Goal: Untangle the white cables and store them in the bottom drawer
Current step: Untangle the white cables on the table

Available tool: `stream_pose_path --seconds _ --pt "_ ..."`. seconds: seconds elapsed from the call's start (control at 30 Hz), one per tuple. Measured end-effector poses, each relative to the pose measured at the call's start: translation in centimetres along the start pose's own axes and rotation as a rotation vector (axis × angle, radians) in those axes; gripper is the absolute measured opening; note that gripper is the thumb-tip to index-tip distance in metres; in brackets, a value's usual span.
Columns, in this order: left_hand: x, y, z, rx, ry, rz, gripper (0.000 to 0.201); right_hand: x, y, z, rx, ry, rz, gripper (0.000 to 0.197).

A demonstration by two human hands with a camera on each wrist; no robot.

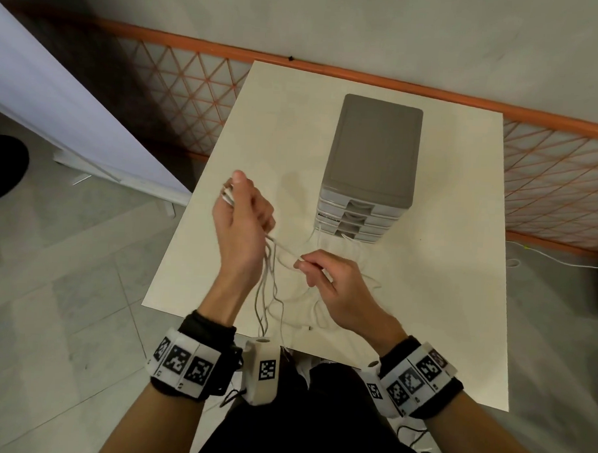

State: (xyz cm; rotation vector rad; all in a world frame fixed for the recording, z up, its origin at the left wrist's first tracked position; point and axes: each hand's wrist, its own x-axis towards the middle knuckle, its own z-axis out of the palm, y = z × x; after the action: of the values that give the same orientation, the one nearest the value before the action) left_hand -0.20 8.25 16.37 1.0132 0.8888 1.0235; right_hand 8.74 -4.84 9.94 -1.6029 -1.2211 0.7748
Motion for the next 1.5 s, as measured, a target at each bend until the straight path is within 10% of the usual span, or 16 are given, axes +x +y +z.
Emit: stream_pose_path --seconds 0.3,0.47,0.63,0.87,1.2,1.5 --pt "0.4 4.4 -3.2 -0.045 0.025 0.052 0.04 -1.1 4.5 -1.1 -0.202 -0.123 0.159 0.029" --pt "-1.7 0.9 -3.6 0.624 -0.407 0.179 0.012 0.7 0.0 -2.8 -0.267 -0.04 0.038 0.033" --pt "-3.2 -0.6 -3.2 0.688 -0.669 0.081 0.026 2.4 -3.5 -5.0 -0.299 -0.059 -0.033 0.036" --pt "-1.2 2.8 -3.5 0.244 -0.243 0.127 0.032 1.8 -0.5 -5.0 -0.224 -0.126 0.042 0.025" --pt "-2.7 -0.1 -2.1 0.8 -0.625 0.063 0.02 2.3 -1.7 -3.5 -0.317 -0.032 -0.045 0.024" --pt "-1.3 3.8 -4.8 0.215 -0.253 0.116 0.023 0.7 3.3 -4.9 -0.323 -0.055 0.108 0.03"
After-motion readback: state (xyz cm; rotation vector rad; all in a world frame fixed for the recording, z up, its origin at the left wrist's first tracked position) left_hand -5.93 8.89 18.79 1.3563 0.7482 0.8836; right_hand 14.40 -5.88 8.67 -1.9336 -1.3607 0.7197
